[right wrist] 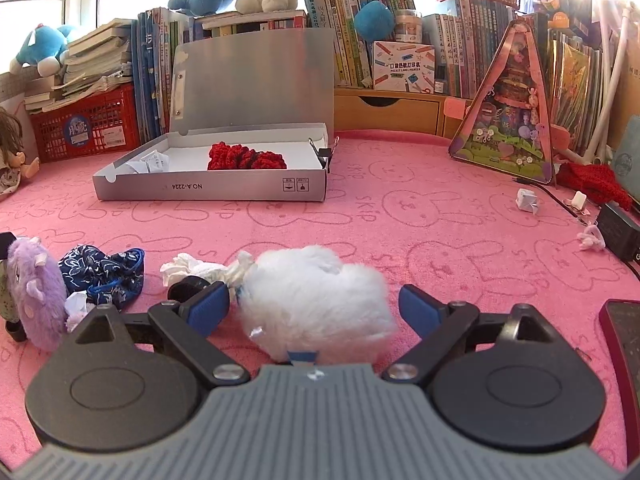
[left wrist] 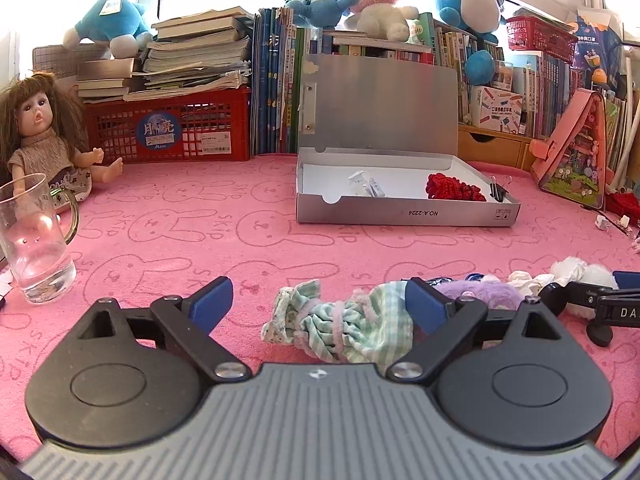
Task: Organize objects
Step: 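Move the left tool to the green-checked dress while the right tool reaches the white plush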
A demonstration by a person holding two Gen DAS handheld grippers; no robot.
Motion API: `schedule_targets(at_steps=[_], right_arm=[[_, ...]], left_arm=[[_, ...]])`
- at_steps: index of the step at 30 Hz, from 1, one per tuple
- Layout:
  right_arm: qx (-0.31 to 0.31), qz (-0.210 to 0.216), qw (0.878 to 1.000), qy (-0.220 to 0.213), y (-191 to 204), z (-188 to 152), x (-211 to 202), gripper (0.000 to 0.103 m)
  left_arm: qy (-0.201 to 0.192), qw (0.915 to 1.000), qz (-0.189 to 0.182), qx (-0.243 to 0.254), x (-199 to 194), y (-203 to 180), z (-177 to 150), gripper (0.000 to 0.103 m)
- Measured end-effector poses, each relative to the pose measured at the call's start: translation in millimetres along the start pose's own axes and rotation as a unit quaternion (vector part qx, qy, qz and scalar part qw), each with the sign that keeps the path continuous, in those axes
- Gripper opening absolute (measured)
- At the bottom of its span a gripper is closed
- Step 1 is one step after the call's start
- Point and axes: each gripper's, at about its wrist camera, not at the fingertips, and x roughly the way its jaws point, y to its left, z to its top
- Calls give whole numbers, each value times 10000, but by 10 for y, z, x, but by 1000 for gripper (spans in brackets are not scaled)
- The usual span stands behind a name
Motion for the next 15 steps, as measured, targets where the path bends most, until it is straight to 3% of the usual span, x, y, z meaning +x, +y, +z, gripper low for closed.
schedule_targets(at_steps=[8, 15], right_arm=[[46, -146, 9998, 123, 2, 5, 59, 96], [132, -174, 9983, 534, -10, 16, 199, 96]], left_arm=[[33, 10000, -18, -7, -73, 37, -53, 96], [403, 9991, -109, -35, 56, 14, -202, 96]])
